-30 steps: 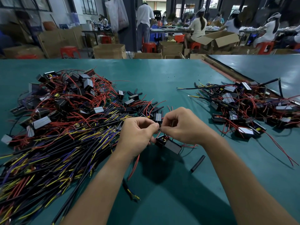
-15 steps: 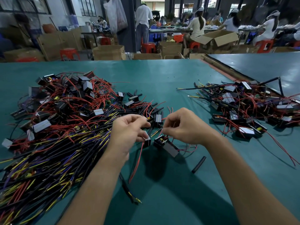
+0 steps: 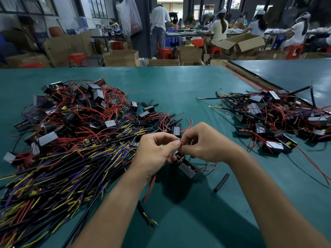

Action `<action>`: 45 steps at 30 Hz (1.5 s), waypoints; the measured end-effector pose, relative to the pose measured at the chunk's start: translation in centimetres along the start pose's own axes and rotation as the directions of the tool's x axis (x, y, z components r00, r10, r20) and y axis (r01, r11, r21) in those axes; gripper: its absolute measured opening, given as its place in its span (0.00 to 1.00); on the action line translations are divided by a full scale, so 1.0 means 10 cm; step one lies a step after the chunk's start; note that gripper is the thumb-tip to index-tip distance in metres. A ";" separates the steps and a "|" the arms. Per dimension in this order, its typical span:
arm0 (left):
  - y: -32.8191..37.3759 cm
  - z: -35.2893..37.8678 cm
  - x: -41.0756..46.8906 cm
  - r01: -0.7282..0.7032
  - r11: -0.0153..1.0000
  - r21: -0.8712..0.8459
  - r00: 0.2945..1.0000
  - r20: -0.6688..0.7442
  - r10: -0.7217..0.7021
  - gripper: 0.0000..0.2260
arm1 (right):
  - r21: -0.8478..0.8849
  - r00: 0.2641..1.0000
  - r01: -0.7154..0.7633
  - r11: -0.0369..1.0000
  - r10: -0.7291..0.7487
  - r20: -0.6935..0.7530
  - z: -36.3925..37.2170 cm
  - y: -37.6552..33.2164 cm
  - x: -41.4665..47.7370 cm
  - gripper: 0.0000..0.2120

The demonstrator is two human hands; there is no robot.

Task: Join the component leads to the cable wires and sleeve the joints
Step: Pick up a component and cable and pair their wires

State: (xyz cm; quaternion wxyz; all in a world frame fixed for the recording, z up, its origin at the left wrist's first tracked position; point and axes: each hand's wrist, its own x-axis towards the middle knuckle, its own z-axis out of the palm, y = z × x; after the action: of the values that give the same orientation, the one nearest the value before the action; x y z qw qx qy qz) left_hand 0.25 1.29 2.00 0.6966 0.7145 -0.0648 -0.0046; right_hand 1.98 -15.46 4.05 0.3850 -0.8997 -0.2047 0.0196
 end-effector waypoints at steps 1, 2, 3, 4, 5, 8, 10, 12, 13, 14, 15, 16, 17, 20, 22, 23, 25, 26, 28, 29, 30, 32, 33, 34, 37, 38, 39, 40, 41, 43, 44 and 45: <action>-0.01 0.00 0.01 -0.006 1.000 0.001 1.000 0.000 0.006 0.04 | 0.005 1.000 0.002 1.000 -0.002 0.007 0.00 0.00 0.00 0.07; -0.01 0.00 0.01 -0.010 1.000 -0.001 1.000 0.000 0.010 0.04 | 0.015 1.000 0.007 1.000 -0.007 0.016 0.00 -0.01 0.00 0.06; -0.01 -0.01 0.02 -0.013 1.000 -0.005 1.000 -0.003 0.013 0.05 | 0.031 1.000 0.012 0.999 -0.012 0.027 -0.01 -0.02 0.00 0.05; 0.00 -0.01 0.02 -0.017 1.000 -0.008 1.000 -0.011 0.017 0.05 | 0.063 0.999 0.013 0.998 -0.015 0.034 -0.03 -0.03 -0.01 0.04; 0.00 -0.02 0.03 -0.019 1.000 -0.016 1.000 -0.025 0.019 0.06 | 0.113 0.999 0.011 0.994 -0.015 0.036 -0.06 -0.03 -0.02 0.04; 0.00 -0.03 0.04 -0.013 0.998 -0.056 0.998 -0.066 0.009 0.05 | 0.217 1.000 0.012 0.976 -0.015 0.013 -0.12 -0.02 -0.03 0.06; -0.01 -0.03 0.03 -0.016 0.997 -0.071 0.998 -0.067 0.011 0.04 | 0.223 1.000 0.015 0.975 -0.014 -0.006 -0.12 -0.02 -0.03 0.06; -0.02 -0.02 0.02 -0.024 0.997 -0.067 0.998 -0.052 0.021 0.04 | 0.237 1.000 0.015 0.971 -0.009 -0.025 -0.10 -0.03 -0.02 0.06; -0.02 -0.01 0.02 -0.028 0.997 -0.066 0.999 -0.046 0.025 0.04 | 0.247 1.000 0.015 0.969 -0.010 -0.021 -0.09 -0.03 -0.02 0.06; -0.02 -0.01 0.02 -0.029 0.997 -0.066 0.999 -0.042 0.026 0.04 | 0.264 1.000 0.017 0.964 -0.015 -0.007 -0.07 -0.04 -0.01 0.05; -0.02 -0.02 0.03 -0.028 0.997 -0.066 0.999 -0.039 0.026 0.04 | 0.288 1.000 0.013 0.958 -0.018 0.015 -0.06 -0.05 -0.01 0.04; -0.02 -0.02 0.03 -0.026 0.998 -0.061 0.999 -0.034 0.024 0.04 | 0.312 0.999 0.000 0.950 -0.012 0.038 -0.06 -0.05 -0.01 0.04; -0.02 -0.02 0.03 -0.021 0.999 -0.049 0.999 -0.027 0.020 0.04 | 0.330 0.998 -0.019 0.944 -0.002 0.061 -0.05 -0.05 -0.02 0.04; -0.04 -0.02 0.03 -0.013 1.000 -0.003 1.000 0.000 0.013 0.05 | 0.379 0.994 -0.067 0.923 0.027 0.109 -0.04 -0.05 -0.02 0.06; -0.04 -0.02 0.04 -0.015 1.000 0.003 1.000 0.007 0.015 0.06 | 0.409 0.994 -0.069 0.910 0.026 0.109 -0.05 -0.05 -0.03 0.06; -0.03 -0.02 0.04 -0.019 1.000 0.000 1.000 0.008 0.019 0.06 | 0.422 0.994 -0.065 0.904 0.021 0.108 -0.05 -0.05 -0.03 0.06; -0.02 -0.02 0.04 -0.027 1.000 -0.014 1.000 0.007 0.027 0.05 | 0.460 0.992 -0.066 0.885 0.010 0.123 -0.05 -0.03 -0.03 0.05; -0.01 -0.02 0.04 -0.025 0.999 -0.021 1.000 0.007 0.025 0.05 | 0.488 0.990 -0.076 0.870 0.006 0.143 -0.05 -0.02 -0.03 0.04; 0.00 -0.02 0.03 -0.010 1.000 -0.023 1.000 0.004 0.010 0.06 | 0.531 0.982 -0.103 0.841 0.003 0.186 -0.05 0.00 -0.03 0.04; 0.00 -0.02 0.03 0.000 1.000 -0.023 1.000 0.001 0.000 0.06 | 0.543 0.979 -0.118 0.832 0.005 0.205 -0.05 0.01 -0.04 0.05; 0.00 -0.01 0.03 0.009 1.000 -0.025 1.000 -0.001 -0.009 0.06 | 0.552 0.976 -0.125 0.824 0.003 0.217 -0.05 0.01 -0.04 0.05; 0.01 -0.01 0.03 0.022 0.999 -0.035 1.000 -0.008 -0.023 0.06 | 0.570 0.975 -0.131 0.811 0.002 0.221 -0.05 0.02 -0.04 0.03; 0.01 -0.01 0.03 0.027 0.999 -0.041 1.000 -0.014 -0.028 0.06 | 0.577 0.976 -0.136 0.805 0.011 0.216 -0.06 0.02 -0.04 0.02; 0.01 -0.01 0.03 0.033 0.998 -0.048 0.999 -0.021 -0.034 0.07 | 0.582 0.978 -0.141 0.801 0.023 0.205 -0.06 0.02 -0.04 0.02; 0.01 -0.02 0.03 0.056 0.996 -0.070 0.998 -0.027 -0.058 0.06 | 0.581 0.988 -0.137 0.802 0.065 0.143 -0.05 0.02 -0.03 0.04; 0.01 -0.01 0.03 0.061 0.995 -0.074 0.998 -0.029 -0.063 0.05 | 0.574 0.991 -0.127 0.809 0.077 0.111 -0.05 0.01 -0.03 0.04; 0.01 -0.02 0.04 0.061 0.995 -0.076 0.997 -0.033 -0.064 0.05 | 0.575 0.993 -0.118 0.810 0.091 0.077 -0.04 0.01 -0.03 0.03; 0.00 -0.02 0.04 0.061 0.995 -0.078 0.997 -0.039 -0.064 0.05 | 0.593 0.993 -0.111 0.797 0.110 0.038 -0.04 0.01 -0.02 0.03; 0.00 -0.02 0.04 0.060 0.995 -0.081 0.997 -0.041 -0.064 0.05 | 0.624 0.990 -0.103 0.774 0.143 -0.014 -0.04 0.02 0.00 0.04; 0.01 -0.04 0.03 0.063 0.993 -0.098 0.998 -0.025 -0.066 0.05 | 0.640 0.954 -0.098 0.762 0.255 -0.158 -0.04 0.05 0.14 0.09; 0.01 -0.04 0.02 0.066 0.992 -0.109 0.998 -0.010 -0.067 0.05 | 0.591 0.921 -0.125 0.797 0.315 -0.229 -0.03 0.08 0.25 0.12; 0.02 -0.04 0.02 0.066 0.991 -0.116 0.998 0.003 -0.066 0.05 | 0.503 0.890 -0.171 0.847 0.352 -0.291 -0.02 0.12 0.39 0.13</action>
State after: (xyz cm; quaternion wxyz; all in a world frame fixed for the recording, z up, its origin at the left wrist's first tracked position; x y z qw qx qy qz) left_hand 0.43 1.63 2.21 0.7365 0.6745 -0.0403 -0.0309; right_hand 6.00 -14.83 3.87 0.6137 -0.7879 0.0098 -0.0495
